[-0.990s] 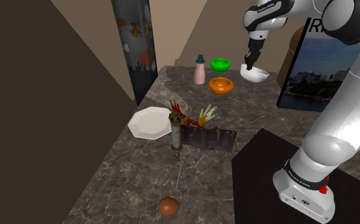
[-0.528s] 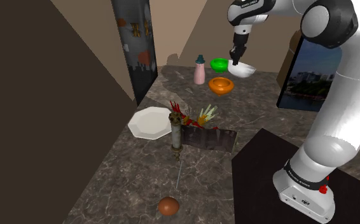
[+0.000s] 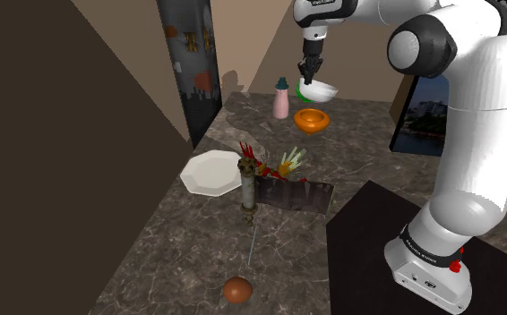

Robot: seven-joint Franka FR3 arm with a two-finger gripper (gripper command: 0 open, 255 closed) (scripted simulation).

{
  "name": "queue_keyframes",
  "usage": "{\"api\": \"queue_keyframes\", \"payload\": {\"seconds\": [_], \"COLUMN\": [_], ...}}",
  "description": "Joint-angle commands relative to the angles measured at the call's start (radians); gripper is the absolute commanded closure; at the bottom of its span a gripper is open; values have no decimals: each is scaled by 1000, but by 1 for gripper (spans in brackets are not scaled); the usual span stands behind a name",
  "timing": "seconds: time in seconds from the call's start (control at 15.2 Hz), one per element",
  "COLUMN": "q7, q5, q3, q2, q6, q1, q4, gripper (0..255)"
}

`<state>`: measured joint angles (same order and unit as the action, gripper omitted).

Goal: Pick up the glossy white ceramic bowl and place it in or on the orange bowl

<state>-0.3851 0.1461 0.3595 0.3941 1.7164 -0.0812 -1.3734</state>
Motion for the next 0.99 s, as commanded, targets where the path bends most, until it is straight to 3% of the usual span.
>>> {"api": "queue_keyframes", "payload": {"seconds": [0.0,0.92], "q7": [9,-2], "q5": [5,15], "q3": [-4,-11], "q2": [18,35], "q6": [3,182], "q1": [3,13], "q4": [15,-148], "gripper": [255,255]}}
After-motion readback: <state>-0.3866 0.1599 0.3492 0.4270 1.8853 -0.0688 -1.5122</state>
